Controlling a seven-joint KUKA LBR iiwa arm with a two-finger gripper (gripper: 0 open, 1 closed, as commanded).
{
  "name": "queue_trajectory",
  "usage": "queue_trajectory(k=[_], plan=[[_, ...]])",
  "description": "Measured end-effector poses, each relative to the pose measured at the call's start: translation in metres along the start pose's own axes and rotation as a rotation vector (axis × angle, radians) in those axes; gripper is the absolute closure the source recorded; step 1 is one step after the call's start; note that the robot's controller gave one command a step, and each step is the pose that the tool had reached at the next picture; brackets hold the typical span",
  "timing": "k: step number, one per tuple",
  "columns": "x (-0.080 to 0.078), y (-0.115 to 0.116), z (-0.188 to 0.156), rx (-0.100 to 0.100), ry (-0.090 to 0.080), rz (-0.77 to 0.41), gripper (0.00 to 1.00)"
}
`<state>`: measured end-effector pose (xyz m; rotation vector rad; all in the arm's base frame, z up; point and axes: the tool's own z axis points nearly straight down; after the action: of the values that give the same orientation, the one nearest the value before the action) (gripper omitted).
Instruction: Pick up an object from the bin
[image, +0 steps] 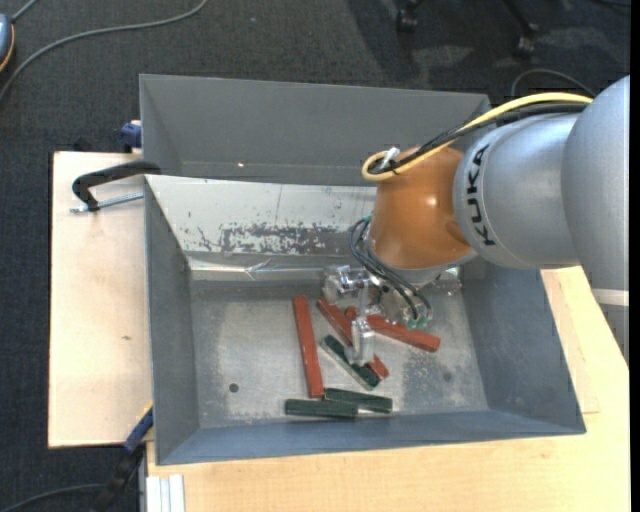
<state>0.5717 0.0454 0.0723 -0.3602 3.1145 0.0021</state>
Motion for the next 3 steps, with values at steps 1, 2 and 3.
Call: queue_trajectory(k=[1, 2, 3], plan=[[-0.0022, 0.0005, -0.004, -0.001, -0.004, -0.001, 1.0], [0.0, 0.0001, 0.0002, 0.0, 0.0, 0.0, 0.0], [0.0005, 0.0, 0.0006, 0.0, 0.001, 0.0, 1.0]])
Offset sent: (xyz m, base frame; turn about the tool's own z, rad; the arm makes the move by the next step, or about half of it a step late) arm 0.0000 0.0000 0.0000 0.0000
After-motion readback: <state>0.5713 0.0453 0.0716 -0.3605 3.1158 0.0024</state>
